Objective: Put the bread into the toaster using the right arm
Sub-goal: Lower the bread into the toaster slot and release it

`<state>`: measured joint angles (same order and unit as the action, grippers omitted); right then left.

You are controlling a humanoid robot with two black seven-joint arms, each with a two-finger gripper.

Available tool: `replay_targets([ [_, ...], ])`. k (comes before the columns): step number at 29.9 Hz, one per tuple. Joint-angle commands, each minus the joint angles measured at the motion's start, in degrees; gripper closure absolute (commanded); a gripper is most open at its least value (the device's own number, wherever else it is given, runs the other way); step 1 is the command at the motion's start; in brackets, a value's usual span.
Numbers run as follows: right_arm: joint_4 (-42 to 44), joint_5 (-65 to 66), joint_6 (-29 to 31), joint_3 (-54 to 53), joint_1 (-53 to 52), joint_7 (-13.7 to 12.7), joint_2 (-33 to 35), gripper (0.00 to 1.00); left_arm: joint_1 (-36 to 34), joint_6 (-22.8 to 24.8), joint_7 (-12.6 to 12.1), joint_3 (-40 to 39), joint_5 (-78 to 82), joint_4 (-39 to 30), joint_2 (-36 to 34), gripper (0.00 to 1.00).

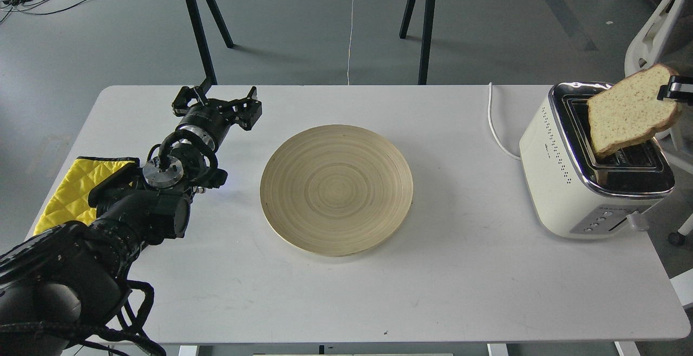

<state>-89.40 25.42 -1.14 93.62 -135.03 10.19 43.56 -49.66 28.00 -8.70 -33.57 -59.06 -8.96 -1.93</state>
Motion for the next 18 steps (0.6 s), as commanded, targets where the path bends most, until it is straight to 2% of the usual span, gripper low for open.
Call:
replay_targets([
  [1,0.5,0.2,0.4,-1.1,0.7,0.0,-0.1,0.91,0.0,0.0,0.0,0.0,0.0,0.0,0.0,0.00],
  [18,-1.2,2.4,2.7,-1.6,0.8,0.1,-0.1,0.91,0.0,0.0,0.0,0.0,0.0,0.0,0.0,0.00],
])
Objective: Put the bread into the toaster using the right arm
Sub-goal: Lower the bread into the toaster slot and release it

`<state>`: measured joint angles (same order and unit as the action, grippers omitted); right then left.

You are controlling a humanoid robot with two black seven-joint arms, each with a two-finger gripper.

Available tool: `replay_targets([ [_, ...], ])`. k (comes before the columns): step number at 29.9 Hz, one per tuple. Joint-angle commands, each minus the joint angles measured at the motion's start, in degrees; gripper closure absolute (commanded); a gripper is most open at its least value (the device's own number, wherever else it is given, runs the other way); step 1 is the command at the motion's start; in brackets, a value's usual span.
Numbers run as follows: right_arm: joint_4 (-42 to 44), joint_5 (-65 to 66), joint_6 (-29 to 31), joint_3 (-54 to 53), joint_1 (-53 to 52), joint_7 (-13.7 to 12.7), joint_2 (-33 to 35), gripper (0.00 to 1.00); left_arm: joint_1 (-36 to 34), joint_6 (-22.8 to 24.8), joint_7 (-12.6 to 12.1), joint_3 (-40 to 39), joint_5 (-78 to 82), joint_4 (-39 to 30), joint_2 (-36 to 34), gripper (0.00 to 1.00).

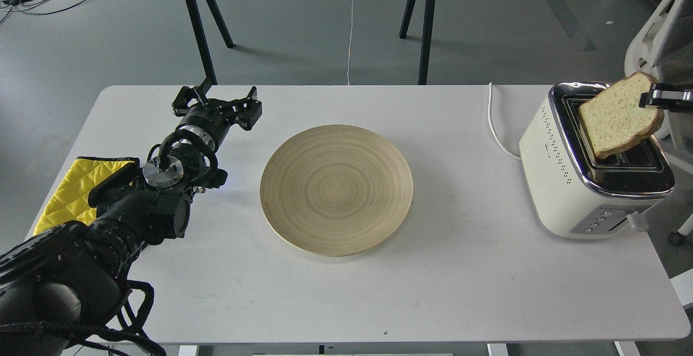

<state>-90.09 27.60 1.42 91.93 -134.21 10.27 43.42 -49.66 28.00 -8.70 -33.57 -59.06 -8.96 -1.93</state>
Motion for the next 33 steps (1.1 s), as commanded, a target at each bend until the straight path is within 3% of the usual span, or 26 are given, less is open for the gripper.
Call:
replay_targets([
  [1,-0.5,0.2,0.2,0.1,0.0,0.0,0.0,0.91,0.0,0.0,0.0,0.0,0.0,0.0,0.0,0.00],
  [9,-0.4,0.0,0.2,-0.2,0.6,-0.1,0.0,0.80,0.0,0.0,0.0,0.0,0.0,0.0,0.0,0.00],
  [14,-0.3,-0.4,-0.3,-1.4,1.3,-0.1,0.1,0.61,0.0,0.0,0.0,0.0,0.0,0.0,0.0,0.00],
  [17,-0.2,-0.6,-0.7,-2.6,2.5,-0.1,0.1,0.41,0.0,0.0,0.0,0.0,0.0,0.0,0.0,0.00],
  [20,-0.1,-0.5,-1.5,-3.2,3.2,-0.1,0.1,0.35,0.0,0.0,0.0,0.0,0.0,0.0,0.0,0.00],
  [23,0.2,-0.8,-1.7,-3.2,3.4,-0.1,0.1,0.15,0.0,0.0,0.0,0.0,0.0,0.0,0.0,0.00],
  [28,0.4,-1.8,-4.8,-9.7,3.3,0.2,0.8,0.06,0.0,0.0,0.0,0.0,0.0,0.0,0.0,0.00],
  [33,1.5,-12.8,-5.6,-20.6,5.4,0.5,2.6,0.05,0.0,0.0,0.0,0.0,0.0,0.0,0.0,0.00],
])
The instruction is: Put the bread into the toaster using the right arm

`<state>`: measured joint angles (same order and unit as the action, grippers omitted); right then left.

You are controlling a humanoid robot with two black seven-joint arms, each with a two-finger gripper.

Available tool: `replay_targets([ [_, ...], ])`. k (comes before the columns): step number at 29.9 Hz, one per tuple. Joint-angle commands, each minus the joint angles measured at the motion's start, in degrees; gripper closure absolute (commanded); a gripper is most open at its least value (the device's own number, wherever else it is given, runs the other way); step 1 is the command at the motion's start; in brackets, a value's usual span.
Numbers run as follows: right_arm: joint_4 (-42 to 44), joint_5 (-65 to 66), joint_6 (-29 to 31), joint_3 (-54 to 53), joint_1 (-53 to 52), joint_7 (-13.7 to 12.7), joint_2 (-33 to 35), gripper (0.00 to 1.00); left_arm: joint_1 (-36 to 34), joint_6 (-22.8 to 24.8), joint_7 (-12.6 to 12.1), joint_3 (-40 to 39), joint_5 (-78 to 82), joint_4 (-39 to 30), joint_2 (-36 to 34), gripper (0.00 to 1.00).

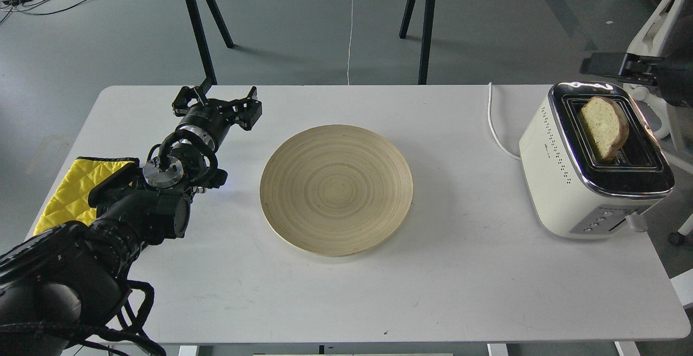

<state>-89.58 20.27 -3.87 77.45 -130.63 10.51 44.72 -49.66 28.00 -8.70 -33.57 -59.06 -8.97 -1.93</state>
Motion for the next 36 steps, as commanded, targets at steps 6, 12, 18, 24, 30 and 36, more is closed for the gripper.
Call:
replay_targets([
  [6,5.3,-7.7,-5.6,-31.9,21.1,0.4,1.7,0.05,0.0,0.0,0.0,0.0,0.0,0.0,0.0,0.00],
  [12,10.1,-17.7,-13.3,-55.1,41.3,0.5,-6.1,0.07,0.0,0.0,0.0,0.0,0.0,0.0,0.0,0.00],
  [18,16.6,-25.6,-14.8,-70.8,54.1,3.3,-13.8,0.07,0.0,0.0,0.0,0.0,0.0,0.0,0.0,0.00],
  [24,17.5,-26.6,-13.3,-85.4,64.3,4.3,-19.2,0.06,0.0,0.0,0.0,0.0,0.0,0.0,0.0,0.00],
  [30,22.7,-26.5,-0.8,-93.5,74.2,7.2,-23.7,0.04,0.0,0.0,0.0,0.0,0.0,0.0,0.0,0.00],
  [36,27.2,-26.4,13.7,-93.3,77.4,13.2,-25.2,0.04,0.0,0.0,0.0,0.0,0.0,0.0,0.0,0.00],
])
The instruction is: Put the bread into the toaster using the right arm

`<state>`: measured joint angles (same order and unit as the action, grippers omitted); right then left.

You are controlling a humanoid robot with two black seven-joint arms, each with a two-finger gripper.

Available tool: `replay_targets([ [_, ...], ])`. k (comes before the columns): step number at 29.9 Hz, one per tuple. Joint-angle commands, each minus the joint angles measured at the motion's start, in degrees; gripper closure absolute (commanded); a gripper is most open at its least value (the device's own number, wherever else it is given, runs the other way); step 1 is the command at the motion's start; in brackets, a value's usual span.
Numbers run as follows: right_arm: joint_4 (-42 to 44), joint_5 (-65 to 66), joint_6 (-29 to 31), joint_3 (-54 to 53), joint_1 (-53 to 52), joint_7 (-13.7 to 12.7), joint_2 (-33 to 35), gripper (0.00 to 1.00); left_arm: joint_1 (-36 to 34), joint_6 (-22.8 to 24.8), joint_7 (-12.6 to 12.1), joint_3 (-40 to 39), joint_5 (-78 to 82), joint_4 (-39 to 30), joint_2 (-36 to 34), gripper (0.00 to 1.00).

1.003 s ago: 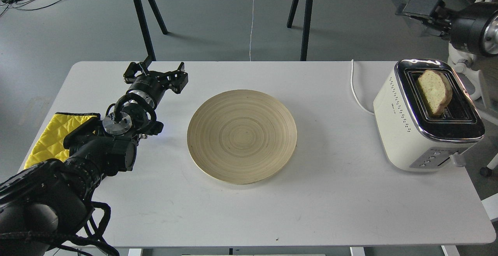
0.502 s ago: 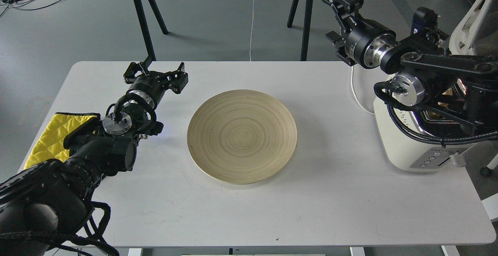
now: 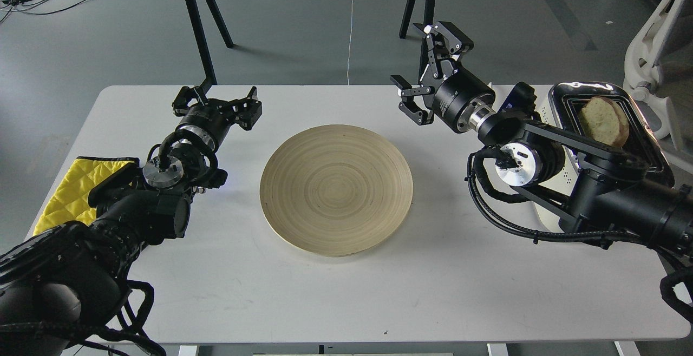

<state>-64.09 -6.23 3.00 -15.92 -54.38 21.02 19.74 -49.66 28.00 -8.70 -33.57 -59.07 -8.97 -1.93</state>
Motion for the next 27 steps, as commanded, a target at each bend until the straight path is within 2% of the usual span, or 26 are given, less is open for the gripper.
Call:
replay_targets([
  [1,2.5,0.1,9.1,0.1,1.3,3.4,-0.2,0.04,0.0,0.0,0.0,0.0,0.0,0.0,0.0,0.00],
  [4,4.5,0.1,15.2,0.4,1.5,4.6,-0.2,0.04,0.0,0.0,0.0,0.0,0.0,0.0,0.0,0.00],
  [7,6.6,0.2,18.5,0.6,2.8,6.7,-0.2,0.04,0.0,0.0,0.0,0.0,0.0,0.0,0.0,0.00],
  [9,8.2,0.2,20.1,0.6,4.0,7.0,-0.4,0.04,0.0,0.0,0.0,0.0,0.0,0.0,0.0,0.00],
  [27,12.1,0.1,20.9,0.0,7.0,7.0,-1.3,0.04,0.0,0.0,0.0,0.0,0.0,0.0,-0.1,0.00],
])
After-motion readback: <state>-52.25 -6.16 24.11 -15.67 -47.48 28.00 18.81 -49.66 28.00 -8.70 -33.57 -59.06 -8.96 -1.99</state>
